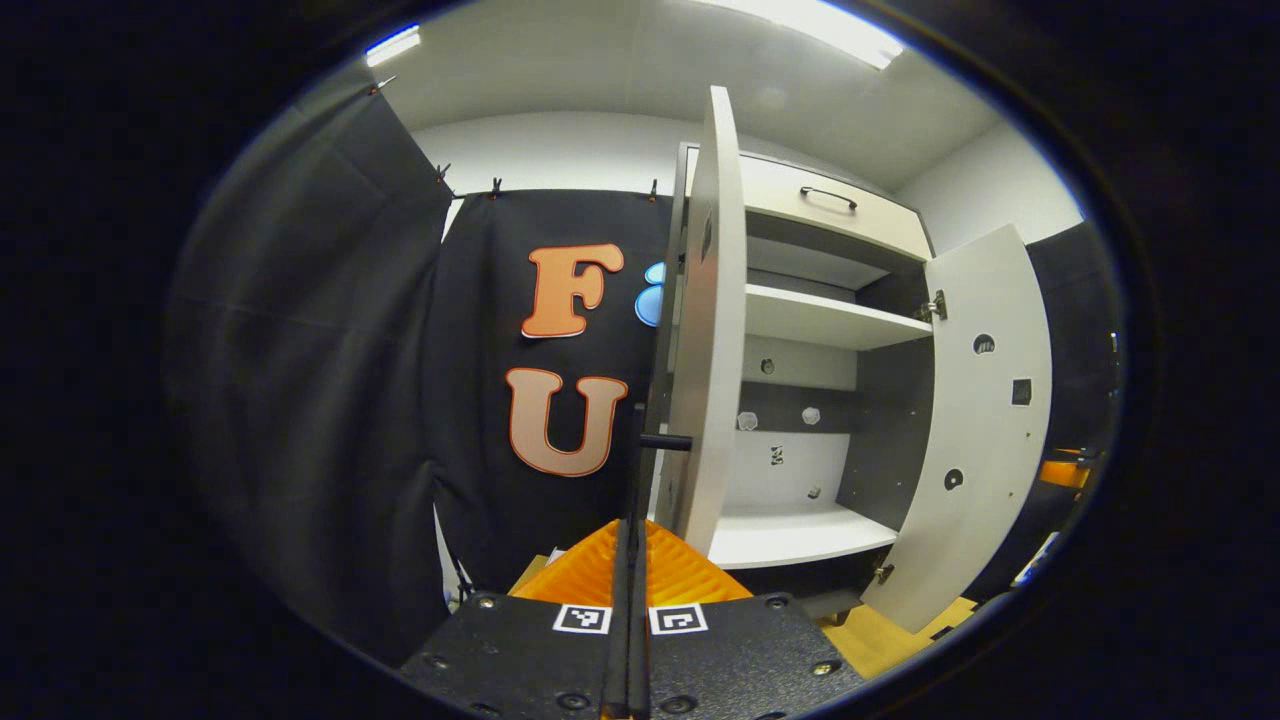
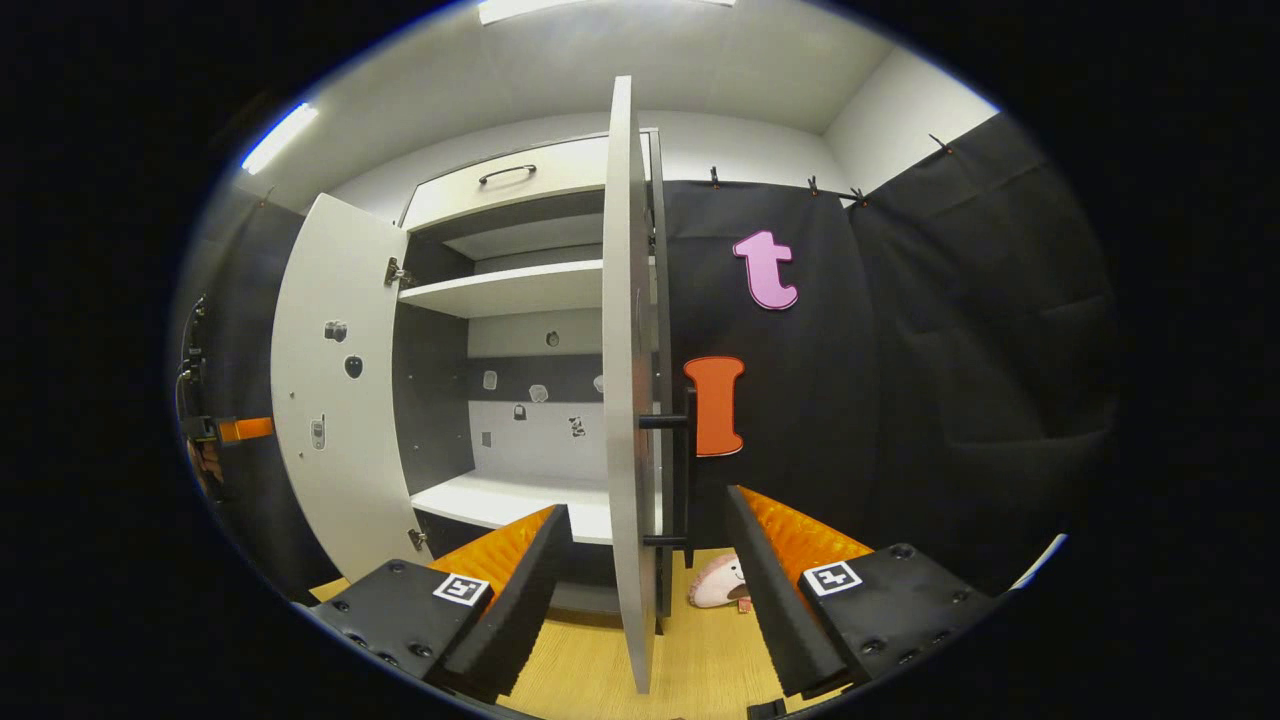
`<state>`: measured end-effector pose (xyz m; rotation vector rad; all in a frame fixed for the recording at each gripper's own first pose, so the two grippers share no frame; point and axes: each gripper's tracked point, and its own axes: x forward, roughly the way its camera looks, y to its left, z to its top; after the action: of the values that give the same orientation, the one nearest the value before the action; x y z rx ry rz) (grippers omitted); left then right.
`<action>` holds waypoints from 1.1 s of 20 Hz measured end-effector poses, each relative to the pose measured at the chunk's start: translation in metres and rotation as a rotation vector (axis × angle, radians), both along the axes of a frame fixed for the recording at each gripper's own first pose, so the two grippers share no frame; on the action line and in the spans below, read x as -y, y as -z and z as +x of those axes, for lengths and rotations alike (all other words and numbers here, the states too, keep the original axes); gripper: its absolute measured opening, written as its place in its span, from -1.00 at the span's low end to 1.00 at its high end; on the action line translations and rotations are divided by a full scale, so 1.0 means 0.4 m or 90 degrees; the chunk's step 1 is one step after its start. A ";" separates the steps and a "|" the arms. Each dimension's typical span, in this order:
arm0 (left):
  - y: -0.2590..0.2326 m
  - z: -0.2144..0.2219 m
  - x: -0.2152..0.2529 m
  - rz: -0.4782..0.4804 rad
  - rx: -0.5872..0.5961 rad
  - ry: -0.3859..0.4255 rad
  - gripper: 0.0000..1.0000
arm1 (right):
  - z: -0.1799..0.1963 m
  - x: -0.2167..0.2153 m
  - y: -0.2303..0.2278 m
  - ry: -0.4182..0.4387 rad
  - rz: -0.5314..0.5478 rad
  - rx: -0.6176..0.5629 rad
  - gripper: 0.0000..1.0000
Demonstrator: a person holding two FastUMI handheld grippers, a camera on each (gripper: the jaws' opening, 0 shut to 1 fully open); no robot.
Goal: Open the right door of the double-door shoe cabinet with the right hand, and open the left door with the left hand.
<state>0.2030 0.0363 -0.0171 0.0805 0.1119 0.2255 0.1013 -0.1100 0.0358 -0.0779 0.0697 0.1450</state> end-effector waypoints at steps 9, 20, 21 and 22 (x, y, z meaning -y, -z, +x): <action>0.084 0.086 0.332 -0.007 -0.006 0.092 -0.96 | -0.024 0.029 -0.040 -0.011 0.031 0.015 0.97; 0.149 0.203 0.458 -0.032 -0.004 0.104 0.14 | -0.036 0.040 -0.033 -0.025 0.018 0.016 0.97; 0.153 0.207 0.467 -0.033 -0.005 0.109 0.41 | -0.035 0.036 -0.032 -0.029 0.020 0.015 0.97; 0.151 0.210 0.464 -0.030 -0.003 0.106 0.55 | -0.034 0.033 -0.029 -0.031 0.021 0.014 0.97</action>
<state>0.2868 -0.1494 -0.0776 0.0432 0.1141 0.0559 0.0877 -0.1232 0.0473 -0.0486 0.0427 0.1942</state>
